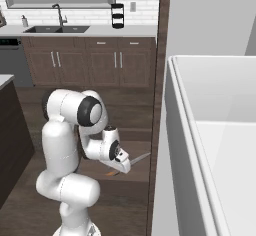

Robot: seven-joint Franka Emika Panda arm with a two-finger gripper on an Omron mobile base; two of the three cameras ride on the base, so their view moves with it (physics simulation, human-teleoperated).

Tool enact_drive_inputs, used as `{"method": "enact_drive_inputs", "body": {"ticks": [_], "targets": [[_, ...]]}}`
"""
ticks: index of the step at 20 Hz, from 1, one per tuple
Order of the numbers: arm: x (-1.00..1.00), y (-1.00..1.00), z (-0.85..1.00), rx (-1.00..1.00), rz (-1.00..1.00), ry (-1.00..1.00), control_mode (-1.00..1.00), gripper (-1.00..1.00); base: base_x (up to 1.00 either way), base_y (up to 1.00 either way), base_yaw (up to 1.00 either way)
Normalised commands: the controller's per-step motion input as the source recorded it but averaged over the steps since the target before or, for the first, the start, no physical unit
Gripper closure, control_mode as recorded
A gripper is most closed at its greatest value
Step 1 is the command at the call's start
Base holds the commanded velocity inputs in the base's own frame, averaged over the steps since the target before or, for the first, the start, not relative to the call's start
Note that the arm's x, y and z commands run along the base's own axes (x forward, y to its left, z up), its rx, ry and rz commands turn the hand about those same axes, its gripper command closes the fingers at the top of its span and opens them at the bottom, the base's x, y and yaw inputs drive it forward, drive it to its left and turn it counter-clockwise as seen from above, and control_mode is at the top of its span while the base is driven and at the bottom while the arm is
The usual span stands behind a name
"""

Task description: Pick up the knife from the drawer and place it on the cutting board. Then place the meat from the plate to the cutting board.

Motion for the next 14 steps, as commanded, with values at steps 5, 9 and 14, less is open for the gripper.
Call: {"method": "enact_drive_inputs", "body": {"ticks": [5, 9, 14], "targets": [[0.25, 0.0, -0.07, 0.0, 0.0, -0.12, -1.0, -1.0, 0.0, 0.0, 0.0], [0.33, 0.0, 0.0, 0.0, 0.0, -0.09, -1.0, -1.0, 0.0, 0.0, 0.0], [0.13, 0.0, -0.28, 0.0, 0.0, 0.0, -1.0, -1.0, 0.0, 0.0, 0.0]]}}
